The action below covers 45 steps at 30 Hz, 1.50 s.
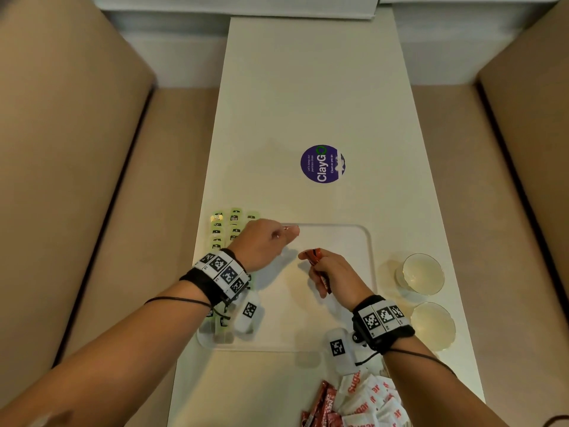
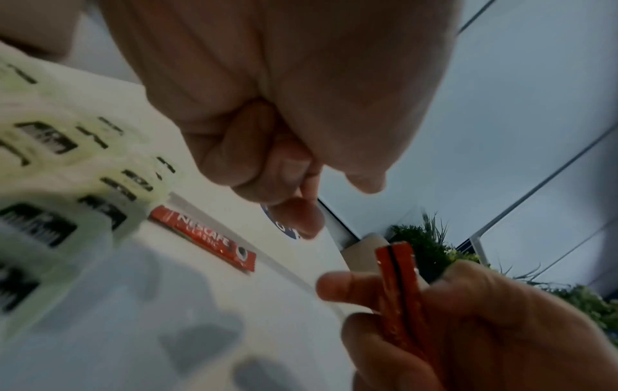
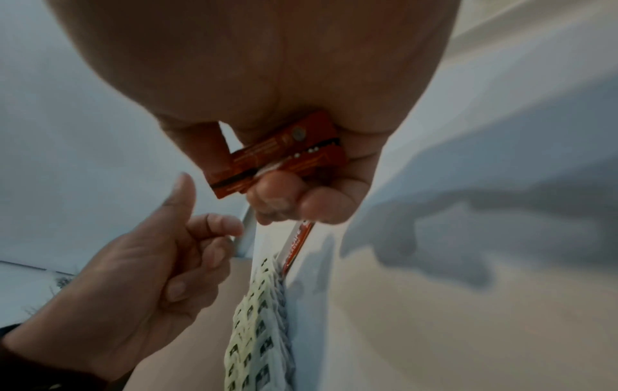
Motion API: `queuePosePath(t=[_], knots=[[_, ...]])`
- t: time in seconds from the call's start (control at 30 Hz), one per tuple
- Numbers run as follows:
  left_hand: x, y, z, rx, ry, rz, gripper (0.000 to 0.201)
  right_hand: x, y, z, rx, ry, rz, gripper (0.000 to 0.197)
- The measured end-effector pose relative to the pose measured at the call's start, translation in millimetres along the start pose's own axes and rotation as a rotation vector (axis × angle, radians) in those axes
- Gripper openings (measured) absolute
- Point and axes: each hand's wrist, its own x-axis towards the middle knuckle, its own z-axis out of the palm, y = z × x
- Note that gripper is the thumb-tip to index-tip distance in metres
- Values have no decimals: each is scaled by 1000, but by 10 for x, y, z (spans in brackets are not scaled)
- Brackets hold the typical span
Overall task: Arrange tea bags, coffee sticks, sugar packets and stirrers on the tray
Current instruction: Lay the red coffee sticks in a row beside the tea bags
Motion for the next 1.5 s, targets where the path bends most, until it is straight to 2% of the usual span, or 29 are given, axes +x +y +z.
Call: queuePosePath(t=[0.07,0.13,0.27,0.43,0.53,0.67,0.87,0.97,1.13,1.23,1.33,1.43,1.5], knots=[[-155,69,31,-4,-100,-19,68,-52,-34,45,-13,-14,-27,43],[-264,67,61,-32,-172,-13,69,-107,-60,93,-80,-28,-67,42],[-455,85,66,-87,-219,12,57,-205,-63,201,-167,-48,-86,42],[-655,99,16,-185,-232,-22,27,-339,-53,295,-145,-63,-70,24],[-763,70,-26,-191,-215,-39,21,-377,-54,317,-154,-57,-66,24],[-879,5,-80,-233,-160,-37,26,-403,-46,285,-159,-6,-77,28],[-991,-114,-168,-271,-83,-55,24,-434,7,230,-109,17,-100,21],[-1034,-150,-203,-284,-52,-60,26,-453,-39,233,-186,29,-135,20],[-1071,-116,-201,-392,58,-66,22,-509,-91,271,-339,-35,-191,21],[-1076,-86,-173,-371,105,-22,19,-544,-115,347,-372,-101,-199,21],[-1078,-55,-138,-354,113,39,17,-531,-106,432,-426,-105,-229,35],[-1057,-47,-107,-395,120,56,11,-504,-106,476,-368,-49,-264,30],[-1045,-56,-79,-381,75,71,6,-487,-126,494,-329,-3,-298,27]])
